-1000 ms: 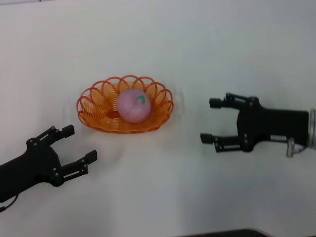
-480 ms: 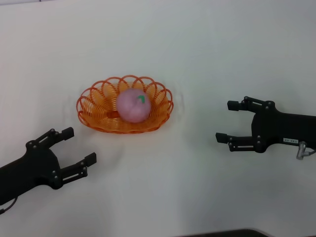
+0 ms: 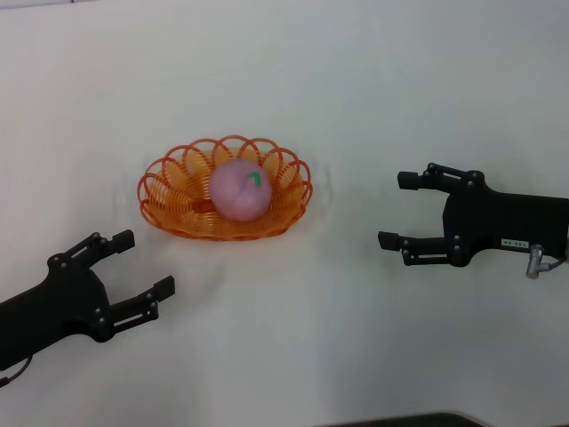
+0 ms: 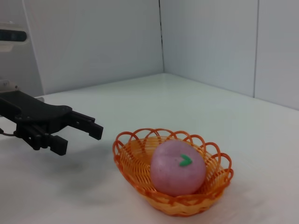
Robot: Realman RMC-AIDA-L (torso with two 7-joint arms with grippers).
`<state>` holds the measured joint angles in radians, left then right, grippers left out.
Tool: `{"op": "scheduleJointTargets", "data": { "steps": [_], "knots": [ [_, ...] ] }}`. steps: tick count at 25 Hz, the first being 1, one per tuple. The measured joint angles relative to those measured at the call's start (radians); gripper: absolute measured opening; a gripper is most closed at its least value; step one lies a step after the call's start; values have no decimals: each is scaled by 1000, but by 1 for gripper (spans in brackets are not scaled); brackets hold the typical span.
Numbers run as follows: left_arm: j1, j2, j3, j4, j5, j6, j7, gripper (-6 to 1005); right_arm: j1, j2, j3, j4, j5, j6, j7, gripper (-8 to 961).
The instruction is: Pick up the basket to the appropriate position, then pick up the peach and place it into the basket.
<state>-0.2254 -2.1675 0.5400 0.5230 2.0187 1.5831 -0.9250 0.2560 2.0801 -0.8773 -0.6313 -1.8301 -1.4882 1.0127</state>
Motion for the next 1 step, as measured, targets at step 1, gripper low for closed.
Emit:
{"op": "scheduleJointTargets", "data": {
  "steps": [1],
  "knots": [
    [0,0,0,0,0,0,0,888,1,0,0,0,0,-2,0,938]
  ]
}}
